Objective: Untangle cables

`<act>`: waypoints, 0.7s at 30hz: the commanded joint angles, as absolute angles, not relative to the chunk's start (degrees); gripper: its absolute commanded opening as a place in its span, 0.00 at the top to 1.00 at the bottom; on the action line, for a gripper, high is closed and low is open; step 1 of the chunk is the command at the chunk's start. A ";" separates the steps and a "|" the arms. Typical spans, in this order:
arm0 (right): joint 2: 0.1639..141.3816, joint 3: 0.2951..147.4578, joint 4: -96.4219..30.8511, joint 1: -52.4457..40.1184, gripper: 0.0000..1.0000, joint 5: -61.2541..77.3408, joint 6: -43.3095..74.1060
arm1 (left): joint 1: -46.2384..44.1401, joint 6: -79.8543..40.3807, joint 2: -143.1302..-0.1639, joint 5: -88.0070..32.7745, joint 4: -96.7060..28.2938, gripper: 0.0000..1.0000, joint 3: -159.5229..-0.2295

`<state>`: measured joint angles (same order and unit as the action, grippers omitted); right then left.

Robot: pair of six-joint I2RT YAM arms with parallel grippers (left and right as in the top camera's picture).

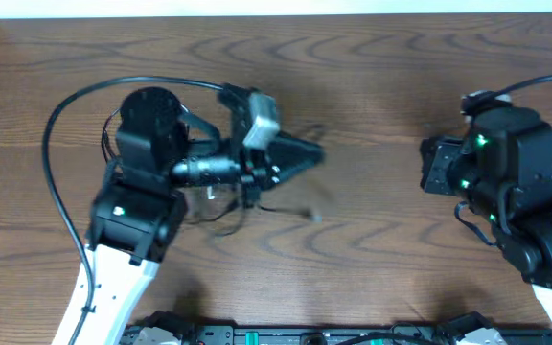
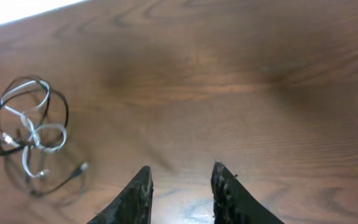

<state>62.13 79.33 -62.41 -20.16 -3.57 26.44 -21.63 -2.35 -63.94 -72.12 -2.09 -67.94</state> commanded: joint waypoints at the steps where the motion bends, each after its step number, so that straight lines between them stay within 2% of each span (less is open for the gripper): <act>1: 62.43 79.81 -63.05 -19.92 0.71 -1.30 22.81 | -25.47 -15.88 -63.42 -85.14 15.84 0.93 -69.54; 5: 62.52 79.81 -63.20 -19.97 0.71 -1.28 22.83 | -27.57 -38.00 -63.42 -85.12 51.83 0.93 -70.00; 7: 62.54 79.81 -63.18 -19.97 0.70 -1.28 22.83 | -27.57 -46.54 -63.22 -85.12 65.80 0.93 -70.54; 10: 62.59 79.81 -63.20 -19.97 0.69 -1.30 22.76 | -27.55 -52.97 -62.11 -85.69 77.45 0.92 -70.81; 11: 62.59 79.81 -63.20 -19.97 0.69 -1.30 22.61 | -27.55 -53.01 -61.60 -86.63 77.28 0.83 -70.81; 12: 62.61 79.81 -63.24 -19.97 0.66 -1.28 22.61 | -27.40 -53.04 -61.30 -87.74 76.75 0.67 -70.81; 14: 62.65 79.81 -63.26 -19.97 0.49 -1.23 22.61 | -26.55 -53.08 -61.28 -90.15 74.94 0.44 -70.81; 15: 62.65 79.81 -63.29 -19.97 0.45 -1.08 22.55 | -25.54 -54.02 -61.30 -90.11 72.66 0.37 -70.67; 17: 62.65 79.81 -63.29 -19.97 0.31 0.32 20.78 | -22.85 -54.30 -61.78 -90.06 65.69 0.33 -70.63; 21: 62.72 79.81 -63.29 -19.99 0.15 6.96 14.85 | -15.77 -53.89 -64.27 -90.06 52.27 0.33 -70.63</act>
